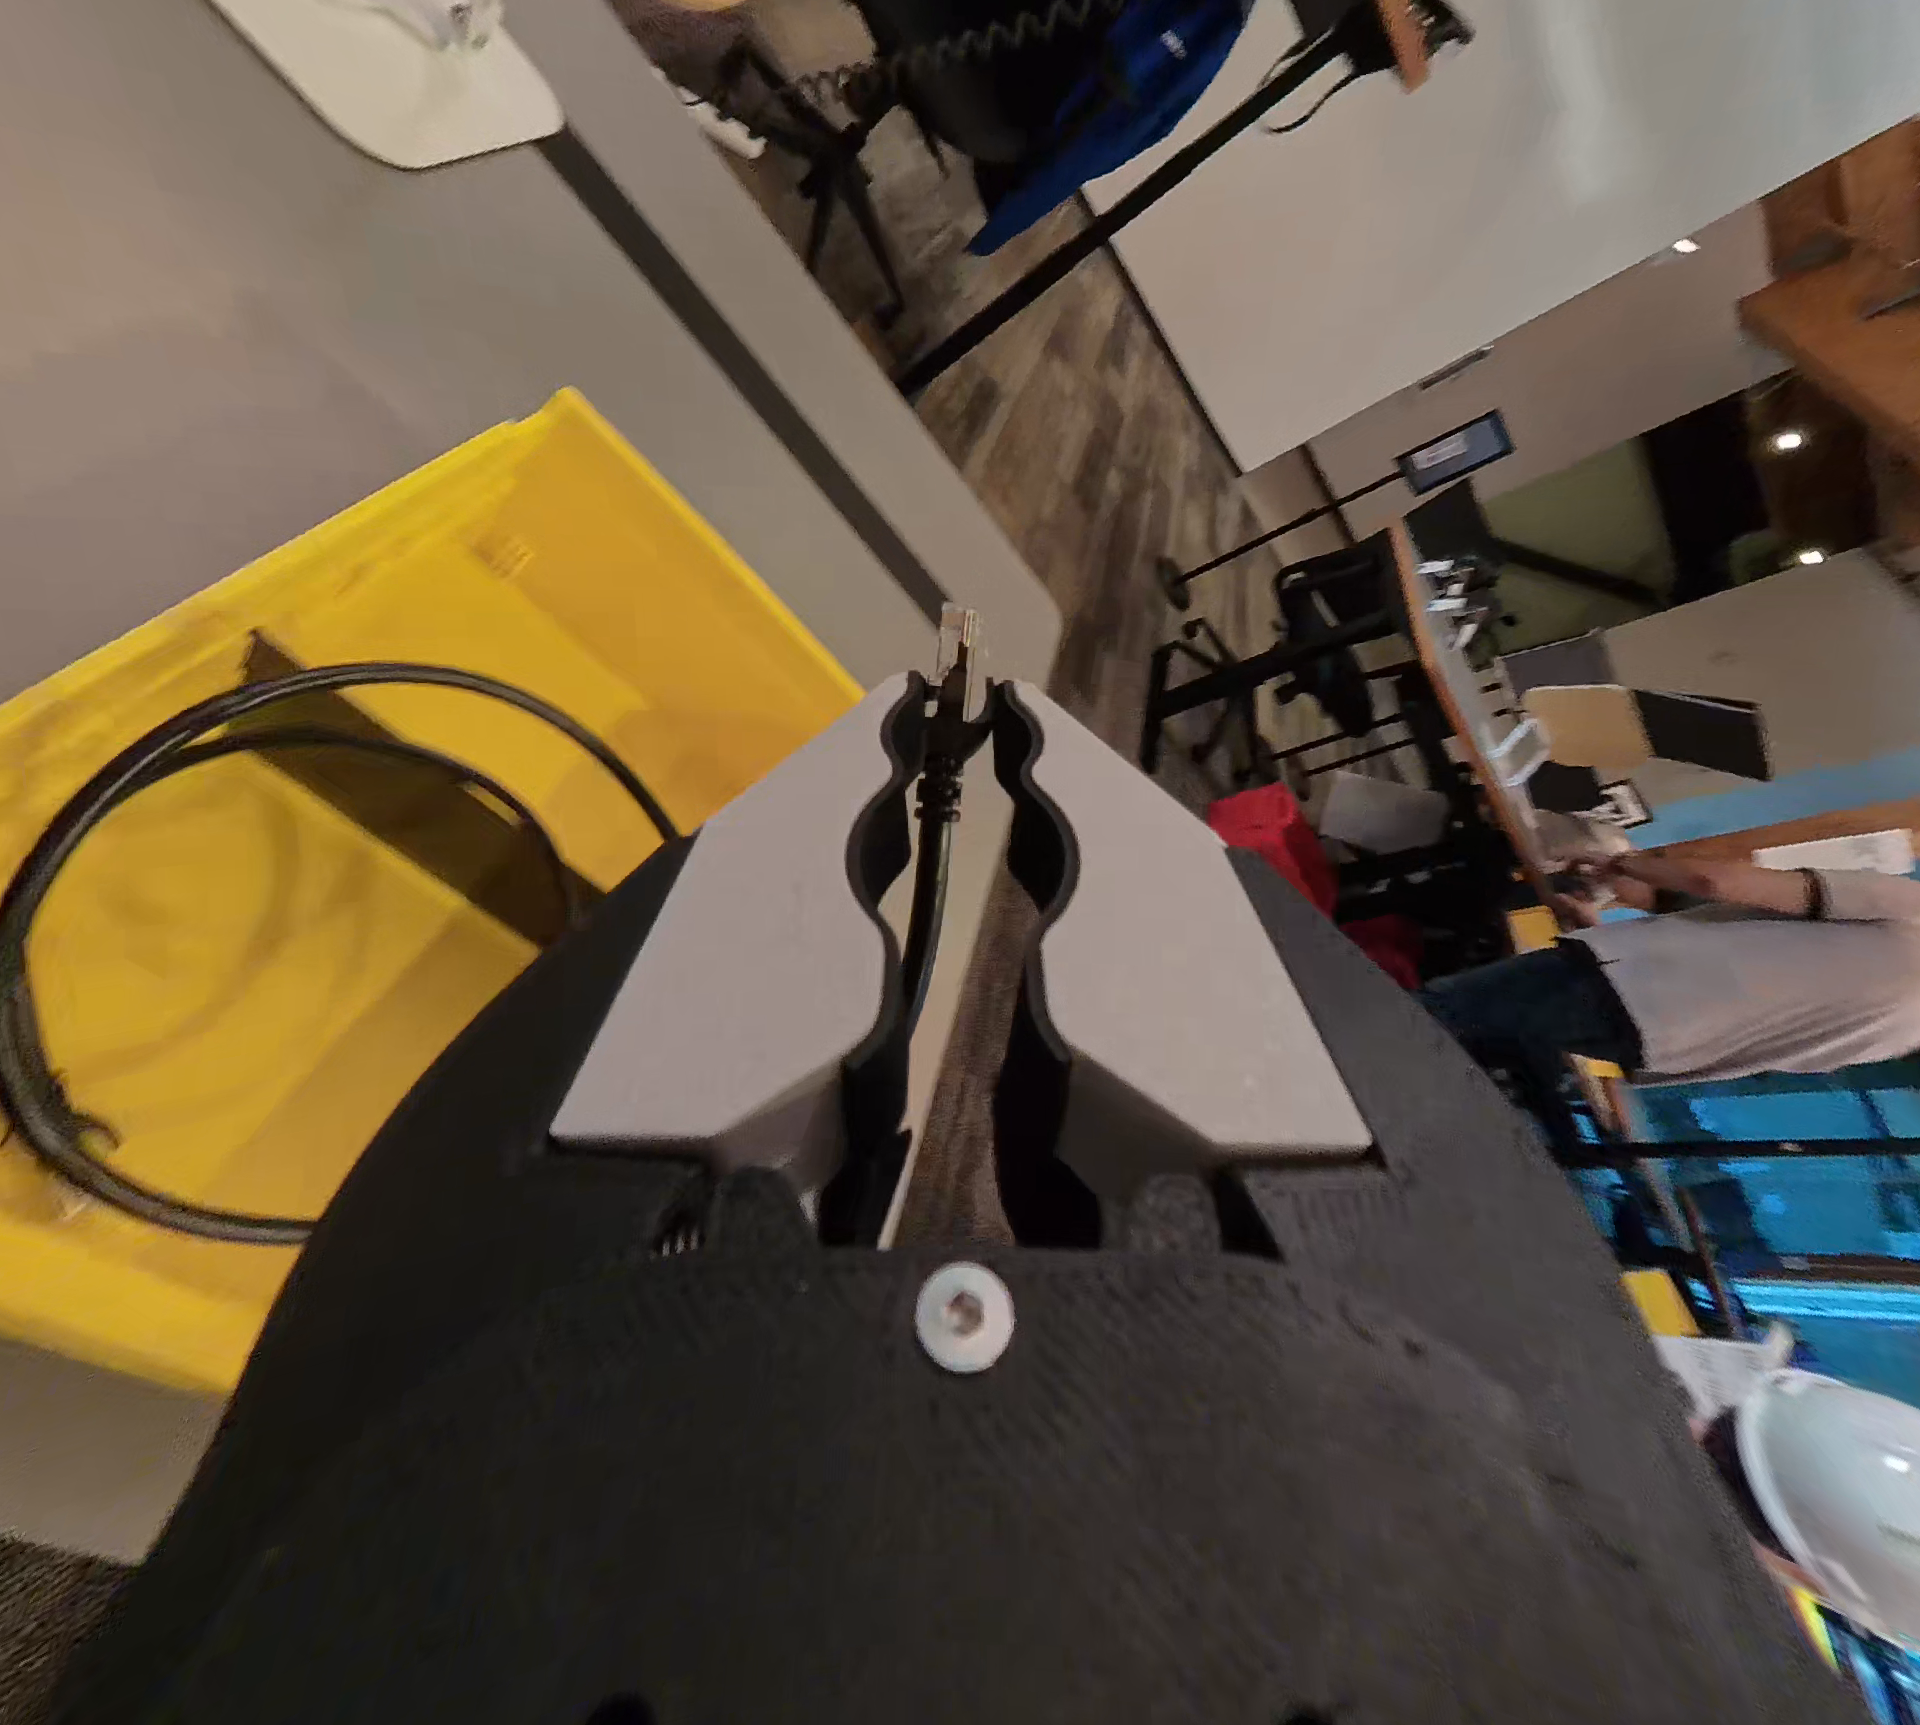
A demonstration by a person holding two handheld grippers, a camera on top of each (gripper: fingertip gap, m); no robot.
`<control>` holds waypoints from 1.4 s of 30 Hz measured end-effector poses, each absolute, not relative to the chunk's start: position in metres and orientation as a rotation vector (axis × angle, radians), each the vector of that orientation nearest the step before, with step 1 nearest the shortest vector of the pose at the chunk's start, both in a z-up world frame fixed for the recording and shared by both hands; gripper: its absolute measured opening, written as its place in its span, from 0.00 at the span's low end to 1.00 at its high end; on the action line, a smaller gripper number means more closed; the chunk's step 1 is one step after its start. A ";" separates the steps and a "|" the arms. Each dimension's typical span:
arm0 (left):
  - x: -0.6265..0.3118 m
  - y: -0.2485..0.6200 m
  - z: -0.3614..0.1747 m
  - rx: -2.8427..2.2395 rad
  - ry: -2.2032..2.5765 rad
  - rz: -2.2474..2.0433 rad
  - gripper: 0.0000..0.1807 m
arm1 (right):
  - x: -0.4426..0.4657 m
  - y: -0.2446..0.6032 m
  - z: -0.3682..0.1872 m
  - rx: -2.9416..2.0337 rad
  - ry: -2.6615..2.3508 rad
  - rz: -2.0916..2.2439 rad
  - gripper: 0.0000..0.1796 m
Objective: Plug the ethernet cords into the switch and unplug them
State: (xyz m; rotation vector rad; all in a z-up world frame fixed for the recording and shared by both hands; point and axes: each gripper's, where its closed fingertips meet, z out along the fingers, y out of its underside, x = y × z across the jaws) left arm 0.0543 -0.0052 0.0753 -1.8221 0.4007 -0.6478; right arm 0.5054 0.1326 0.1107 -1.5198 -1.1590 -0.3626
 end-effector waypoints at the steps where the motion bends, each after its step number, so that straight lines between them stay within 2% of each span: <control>1: 0.055 -0.005 0.075 -1.826 0.403 -0.646 0.37 | 0.505 0.129 0.098 -1.535 -1.163 -0.337 0.06; 14: 0.070 -0.003 0.068 -1.846 0.445 -0.650 0.37 | 0.507 0.119 -0.056 -1.814 -1.333 -0.303 0.06; 18: 0.073 -0.004 0.064 -1.860 0.460 -0.647 0.37 | 0.508 0.115 -0.082 -1.958 -1.355 -0.253 0.08; 21: 0.074 -0.005 0.064 -1.858 0.466 -0.652 0.37 | 0.510 0.111 -0.078 -2.028 -1.370 -0.173 0.21; 25: 0.074 -0.005 0.064 -1.855 0.466 -0.655 0.37 | 0.504 0.106 -0.047 -1.988 -1.383 -0.072 0.27; 34: 0.081 -0.008 0.063 -1.843 0.491 -0.689 0.37 | 0.495 0.087 0.041 -1.820 -1.267 0.103 0.22; 39: 0.096 -0.009 0.065 -1.831 0.551 -0.719 0.37 | 0.389 0.039 0.078 -1.433 -1.448 0.132 0.22; 42: 0.110 -0.011 0.068 -1.829 0.592 -0.751 0.37 | 0.312 0.007 0.080 -1.217 -1.583 0.183 0.17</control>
